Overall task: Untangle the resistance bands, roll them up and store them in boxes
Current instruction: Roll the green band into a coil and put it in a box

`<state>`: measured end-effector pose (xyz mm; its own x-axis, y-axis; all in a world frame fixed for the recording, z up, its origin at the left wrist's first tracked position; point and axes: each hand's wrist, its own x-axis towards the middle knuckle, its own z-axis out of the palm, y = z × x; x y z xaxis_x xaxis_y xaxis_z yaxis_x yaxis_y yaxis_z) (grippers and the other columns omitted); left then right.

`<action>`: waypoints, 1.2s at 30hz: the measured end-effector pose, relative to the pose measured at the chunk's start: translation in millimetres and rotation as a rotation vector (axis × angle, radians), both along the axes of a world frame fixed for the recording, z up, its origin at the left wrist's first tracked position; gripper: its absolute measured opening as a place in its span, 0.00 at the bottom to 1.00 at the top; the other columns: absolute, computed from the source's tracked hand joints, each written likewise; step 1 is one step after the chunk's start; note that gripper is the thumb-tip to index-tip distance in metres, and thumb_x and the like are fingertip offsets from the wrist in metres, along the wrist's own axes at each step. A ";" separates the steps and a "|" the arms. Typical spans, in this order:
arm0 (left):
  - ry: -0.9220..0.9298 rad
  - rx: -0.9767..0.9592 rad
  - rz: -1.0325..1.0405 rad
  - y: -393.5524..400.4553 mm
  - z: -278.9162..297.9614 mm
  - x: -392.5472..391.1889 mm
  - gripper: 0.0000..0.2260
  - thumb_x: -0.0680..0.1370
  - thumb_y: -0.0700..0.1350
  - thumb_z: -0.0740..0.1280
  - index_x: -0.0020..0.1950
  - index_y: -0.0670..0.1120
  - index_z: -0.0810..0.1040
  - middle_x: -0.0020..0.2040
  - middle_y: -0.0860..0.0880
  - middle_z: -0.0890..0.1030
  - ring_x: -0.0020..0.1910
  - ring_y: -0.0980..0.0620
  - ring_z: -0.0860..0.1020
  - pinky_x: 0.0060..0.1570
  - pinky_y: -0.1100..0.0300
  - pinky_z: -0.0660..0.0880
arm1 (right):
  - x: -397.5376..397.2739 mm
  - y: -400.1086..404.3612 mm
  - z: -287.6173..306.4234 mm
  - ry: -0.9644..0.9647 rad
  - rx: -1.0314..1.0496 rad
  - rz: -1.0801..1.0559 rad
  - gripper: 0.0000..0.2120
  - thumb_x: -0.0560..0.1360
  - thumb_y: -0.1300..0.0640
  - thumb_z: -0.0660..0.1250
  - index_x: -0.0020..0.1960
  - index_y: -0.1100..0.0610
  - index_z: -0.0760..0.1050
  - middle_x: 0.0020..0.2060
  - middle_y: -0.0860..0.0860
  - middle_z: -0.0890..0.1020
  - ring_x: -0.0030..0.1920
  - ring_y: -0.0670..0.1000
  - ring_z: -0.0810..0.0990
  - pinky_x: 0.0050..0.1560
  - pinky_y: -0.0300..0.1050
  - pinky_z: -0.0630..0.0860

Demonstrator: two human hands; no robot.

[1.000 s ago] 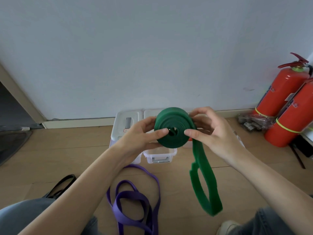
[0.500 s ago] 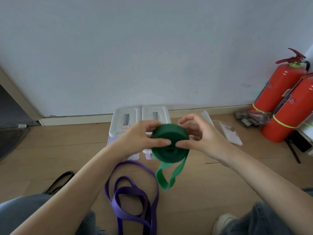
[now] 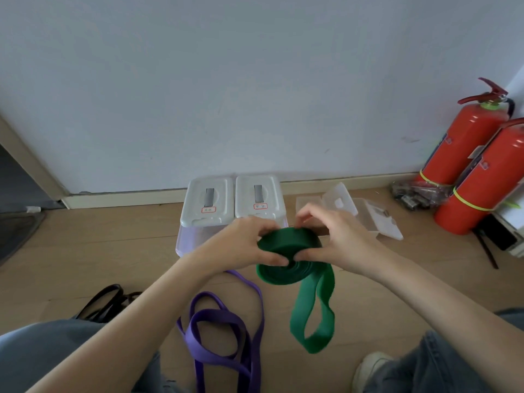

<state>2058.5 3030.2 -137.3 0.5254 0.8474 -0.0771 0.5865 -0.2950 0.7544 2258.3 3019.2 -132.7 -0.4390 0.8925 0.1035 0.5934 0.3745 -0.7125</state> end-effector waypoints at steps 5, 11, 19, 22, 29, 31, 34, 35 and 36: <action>-0.593 -0.318 0.183 3.5 12.4 -12.1 0.16 0.64 0.48 0.75 0.51 0.50 0.81 0.47 0.51 0.85 0.45 0.53 0.83 0.39 0.64 0.79 | 4.0 6.7 12.1 0.495 -0.165 -0.091 0.22 0.61 0.51 0.75 0.50 0.52 0.70 0.44 0.49 0.83 0.46 0.46 0.83 0.45 0.38 0.78; -0.591 -0.441 0.191 4.0 10.1 -9.2 0.18 0.68 0.42 0.73 0.56 0.48 0.77 0.49 0.51 0.84 0.47 0.53 0.83 0.40 0.64 0.78 | 8.0 8.9 16.6 0.386 -0.031 -0.108 0.15 0.64 0.53 0.75 0.47 0.51 0.74 0.45 0.47 0.83 0.47 0.43 0.82 0.49 0.35 0.77; -0.549 -0.347 0.223 6.9 10.9 3.9 0.12 0.71 0.38 0.72 0.53 0.45 0.78 0.45 0.50 0.84 0.40 0.54 0.83 0.34 0.64 0.78 | 15.3 14.6 10.8 0.301 -0.102 -0.095 0.20 0.65 0.56 0.76 0.50 0.50 0.69 0.49 0.48 0.82 0.48 0.43 0.81 0.49 0.35 0.77; -0.787 -0.424 0.283 17.9 19.7 4.8 0.15 0.68 0.43 0.71 0.54 0.45 0.78 0.46 0.50 0.85 0.44 0.50 0.84 0.36 0.61 0.79 | 23.0 21.1 19.0 0.427 -0.106 -0.206 0.19 0.64 0.54 0.76 0.50 0.52 0.70 0.48 0.48 0.80 0.45 0.44 0.81 0.43 0.34 0.77; -1.084 -0.624 0.386 39.3 8.6 53.0 0.18 0.69 0.43 0.69 0.58 0.40 0.77 0.48 0.47 0.84 0.47 0.44 0.83 0.41 0.54 0.81 | 46.6 42.6 21.8 0.534 -0.102 -0.271 0.17 0.70 0.57 0.72 0.57 0.48 0.74 0.49 0.46 0.82 0.49 0.43 0.81 0.46 0.36 0.79; -0.984 -0.605 0.362 50.1 3.9 64.1 0.16 0.73 0.42 0.68 0.60 0.41 0.75 0.49 0.47 0.84 0.49 0.45 0.83 0.44 0.55 0.81 | 64.1 55.0 23.9 0.483 -0.119 -0.252 0.18 0.72 0.58 0.71 0.59 0.46 0.74 0.52 0.46 0.82 0.53 0.45 0.80 0.53 0.40 0.78; -0.548 -0.408 0.191 70.6 1.6 73.7 0.19 0.73 0.43 0.71 0.62 0.49 0.73 0.56 0.51 0.80 0.55 0.51 0.80 0.54 0.54 0.78 | 90.3 71.5 27.6 0.218 -0.152 -0.117 0.19 0.73 0.58 0.69 0.62 0.45 0.74 0.57 0.44 0.80 0.58 0.45 0.78 0.61 0.42 0.73; -0.439 -0.371 0.120 77.8 2.3 79.3 0.20 0.72 0.44 0.72 0.62 0.52 0.73 0.56 0.53 0.80 0.54 0.52 0.80 0.53 0.55 0.78 | 95.7 75.4 24.0 0.114 -0.143 -0.070 0.19 0.73 0.58 0.69 0.62 0.46 0.74 0.57 0.44 0.80 0.58 0.44 0.78 0.60 0.41 0.73; -0.352 -0.348 0.063 84.4 2.1 87.2 0.19 0.72 0.45 0.73 0.61 0.53 0.74 0.55 0.54 0.79 0.52 0.53 0.81 0.50 0.58 0.79 | 100.7 79.1 17.2 0.056 -0.121 -0.054 0.19 0.73 0.57 0.70 0.62 0.48 0.75 0.56 0.45 0.81 0.57 0.44 0.78 0.59 0.41 0.74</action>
